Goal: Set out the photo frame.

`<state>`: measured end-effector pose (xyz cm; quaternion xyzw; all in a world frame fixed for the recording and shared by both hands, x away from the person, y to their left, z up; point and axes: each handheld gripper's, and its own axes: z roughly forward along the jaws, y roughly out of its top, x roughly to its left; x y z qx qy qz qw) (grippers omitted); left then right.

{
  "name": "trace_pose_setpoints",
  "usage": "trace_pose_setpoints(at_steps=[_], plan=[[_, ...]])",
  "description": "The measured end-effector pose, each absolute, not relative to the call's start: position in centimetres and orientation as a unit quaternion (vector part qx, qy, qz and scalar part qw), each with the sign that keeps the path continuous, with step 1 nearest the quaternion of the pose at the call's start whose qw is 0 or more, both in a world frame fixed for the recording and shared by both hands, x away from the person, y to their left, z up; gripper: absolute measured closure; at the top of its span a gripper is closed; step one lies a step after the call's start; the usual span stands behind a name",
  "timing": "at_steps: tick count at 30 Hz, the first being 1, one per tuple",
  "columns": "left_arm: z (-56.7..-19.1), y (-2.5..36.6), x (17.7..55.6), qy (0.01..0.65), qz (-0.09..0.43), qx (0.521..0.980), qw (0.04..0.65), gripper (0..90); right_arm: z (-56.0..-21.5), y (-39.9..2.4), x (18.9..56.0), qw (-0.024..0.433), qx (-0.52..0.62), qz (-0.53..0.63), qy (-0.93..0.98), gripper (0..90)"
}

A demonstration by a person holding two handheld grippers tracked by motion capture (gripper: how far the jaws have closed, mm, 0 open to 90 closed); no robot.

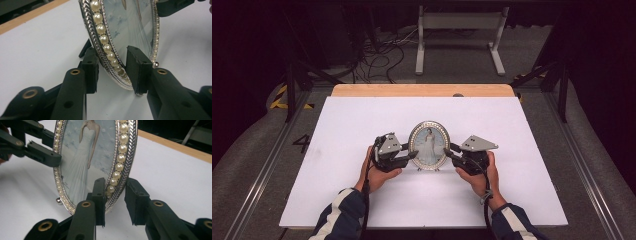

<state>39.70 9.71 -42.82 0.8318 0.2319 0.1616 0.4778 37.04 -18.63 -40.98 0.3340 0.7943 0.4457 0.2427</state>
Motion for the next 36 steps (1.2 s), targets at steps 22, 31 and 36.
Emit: trace_pose_setpoints(at_steps=[22,31,36], plan=[[-41.9,11.1,38.2,0.225,0.213,0.840,0.444,52.9,-40.7,-19.0,36.4,0.255,0.319,0.430,0.805,65.7],[-42.0,11.1,38.3,0.224,0.219,0.843,0.437,43.4,-40.9,-19.2,36.5,0.259,0.324,0.421,0.807,59.9],[-42.0,11.3,38.2,0.233,0.223,0.840,0.437,34.3,-40.9,-19.1,36.5,0.263,0.322,0.410,0.812,50.6]])
